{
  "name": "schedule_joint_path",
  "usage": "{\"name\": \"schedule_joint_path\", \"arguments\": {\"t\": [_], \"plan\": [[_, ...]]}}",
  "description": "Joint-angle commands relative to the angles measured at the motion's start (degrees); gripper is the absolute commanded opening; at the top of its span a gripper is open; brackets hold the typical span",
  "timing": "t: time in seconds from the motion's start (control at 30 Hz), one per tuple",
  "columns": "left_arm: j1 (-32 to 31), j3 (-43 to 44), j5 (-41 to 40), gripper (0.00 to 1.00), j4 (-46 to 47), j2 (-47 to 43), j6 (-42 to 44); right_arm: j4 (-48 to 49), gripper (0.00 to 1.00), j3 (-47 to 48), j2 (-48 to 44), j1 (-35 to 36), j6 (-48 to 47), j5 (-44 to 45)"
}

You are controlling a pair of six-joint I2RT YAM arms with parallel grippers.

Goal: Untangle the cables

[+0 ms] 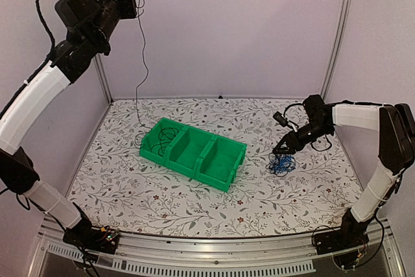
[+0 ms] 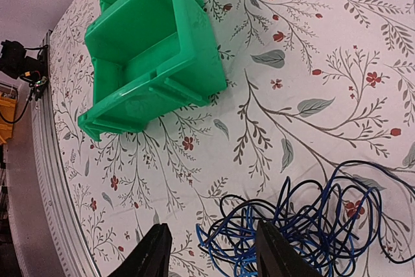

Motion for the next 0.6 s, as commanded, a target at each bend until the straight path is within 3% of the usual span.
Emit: {"name": "schedule_joint_path", "arguments": {"t": [0.0, 0.57], "plan": [[1.94, -1.42, 1.24, 0.00, -0.25, -1.64, -3.18, 0.17, 0.49, 0.25, 1.12, 0.23, -0.19, 0.51], [3.02, 0.16, 4.71, 0.00, -0.36, 0.53, -5.69, 0.24, 0.48, -0.33, 0.87, 0.23, -0.61, 1.60]]}}
